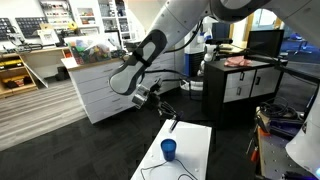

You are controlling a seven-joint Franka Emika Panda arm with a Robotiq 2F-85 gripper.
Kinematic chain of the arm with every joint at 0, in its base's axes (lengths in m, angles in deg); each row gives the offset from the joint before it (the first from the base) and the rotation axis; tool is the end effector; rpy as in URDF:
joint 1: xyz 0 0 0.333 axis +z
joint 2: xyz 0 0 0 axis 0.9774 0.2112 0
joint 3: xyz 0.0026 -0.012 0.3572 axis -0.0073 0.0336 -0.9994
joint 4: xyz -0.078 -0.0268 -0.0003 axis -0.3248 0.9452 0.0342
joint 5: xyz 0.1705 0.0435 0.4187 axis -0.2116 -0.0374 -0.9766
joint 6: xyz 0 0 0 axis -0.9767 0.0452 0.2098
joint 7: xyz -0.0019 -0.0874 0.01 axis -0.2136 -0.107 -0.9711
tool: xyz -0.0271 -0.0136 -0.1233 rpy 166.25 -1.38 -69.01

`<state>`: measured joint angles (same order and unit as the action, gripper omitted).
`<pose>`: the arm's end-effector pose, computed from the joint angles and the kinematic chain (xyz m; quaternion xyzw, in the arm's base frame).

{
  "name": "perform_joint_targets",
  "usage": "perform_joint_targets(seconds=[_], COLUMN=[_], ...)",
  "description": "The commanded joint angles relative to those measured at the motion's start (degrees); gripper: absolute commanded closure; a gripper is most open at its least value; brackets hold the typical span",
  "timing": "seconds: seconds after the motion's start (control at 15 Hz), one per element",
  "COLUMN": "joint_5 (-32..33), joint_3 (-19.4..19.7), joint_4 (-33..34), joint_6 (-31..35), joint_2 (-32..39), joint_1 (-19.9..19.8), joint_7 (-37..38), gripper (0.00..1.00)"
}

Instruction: Pick the marker and put it in the cup

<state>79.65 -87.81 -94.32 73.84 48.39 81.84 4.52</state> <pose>0.6612 0.0662 0.1149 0.8583 0.2319 -0.4573 0.0221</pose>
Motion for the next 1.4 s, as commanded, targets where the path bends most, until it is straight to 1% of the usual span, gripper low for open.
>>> perform_joint_targets(seconds=[0.0,0.33,0.73,1.33], joint_5=[1.7,2.7,3.0,2.9], joint_3=[-0.8,-1.4,-1.6,-1.9], joint_4=[7.2,12.1,16.2,18.6], joint_6=[-4.9,-8.2,-10.4,-10.3], joint_2=[4.6,8.8,11.8,15.2], joint_1=[1.4,2.9,3.8,3.7], joint_7=[-1.9,-3.4,-4.5,-7.0], gripper=[0.94,0.94,0.94,0.95])
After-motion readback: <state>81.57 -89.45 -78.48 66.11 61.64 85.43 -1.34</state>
